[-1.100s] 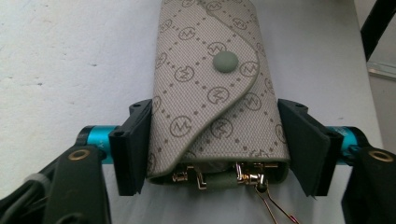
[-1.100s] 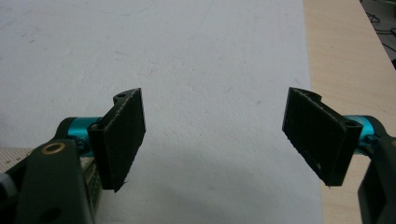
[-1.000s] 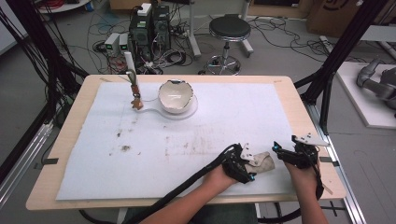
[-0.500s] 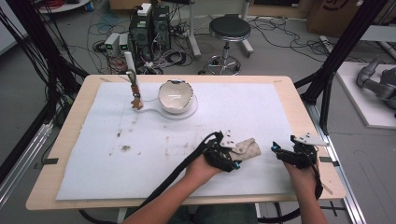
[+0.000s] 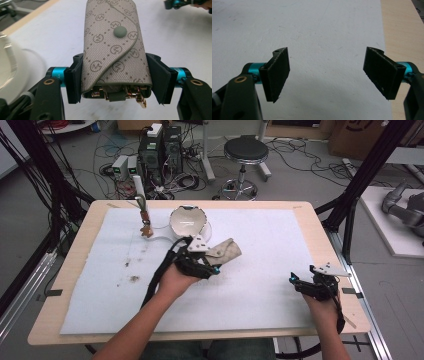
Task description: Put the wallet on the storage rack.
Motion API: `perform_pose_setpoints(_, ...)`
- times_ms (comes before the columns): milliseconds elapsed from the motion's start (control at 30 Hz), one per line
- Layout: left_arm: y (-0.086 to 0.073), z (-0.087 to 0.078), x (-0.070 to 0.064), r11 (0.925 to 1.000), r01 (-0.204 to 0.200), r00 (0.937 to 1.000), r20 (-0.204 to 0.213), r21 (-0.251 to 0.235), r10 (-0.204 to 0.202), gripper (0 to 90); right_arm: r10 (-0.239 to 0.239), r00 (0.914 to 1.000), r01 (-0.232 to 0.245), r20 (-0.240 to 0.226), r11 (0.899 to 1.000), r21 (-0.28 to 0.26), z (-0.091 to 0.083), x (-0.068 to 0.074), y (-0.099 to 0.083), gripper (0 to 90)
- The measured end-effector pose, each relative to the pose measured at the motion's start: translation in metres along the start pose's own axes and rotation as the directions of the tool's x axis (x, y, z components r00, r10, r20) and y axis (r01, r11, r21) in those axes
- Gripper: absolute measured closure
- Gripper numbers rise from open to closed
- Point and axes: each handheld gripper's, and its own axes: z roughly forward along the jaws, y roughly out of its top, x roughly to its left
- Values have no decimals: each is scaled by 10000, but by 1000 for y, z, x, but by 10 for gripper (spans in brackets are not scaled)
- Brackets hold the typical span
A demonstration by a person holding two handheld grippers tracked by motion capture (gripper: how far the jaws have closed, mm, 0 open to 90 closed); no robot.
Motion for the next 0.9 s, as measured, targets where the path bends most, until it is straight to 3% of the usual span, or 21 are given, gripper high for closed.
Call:
perform_pose_setpoints(233,-12,-35,33,9985,493,9962,-707,-247,-509,365,-139,9999,139,-100,9999,-4,0,4,1,217)
perform_pose_setpoints(500,-22,-63,64,9945,977,9857,-1344,-366,-1018,365,-191,9996,194,-213,9998,106,2,7,1,217)
perform_pose_setpoints(733,-25,-68,85,9918,1250,9751,-1814,-278,-1280,365,-288,9993,291,-249,9995,117,3,10,2,217)
perform_pose_setpoints(900,-23,-58,94,9923,1236,9733,-1962,87,-1195,365,-288,9992,291,-276,9995,107,3,11,2,217)
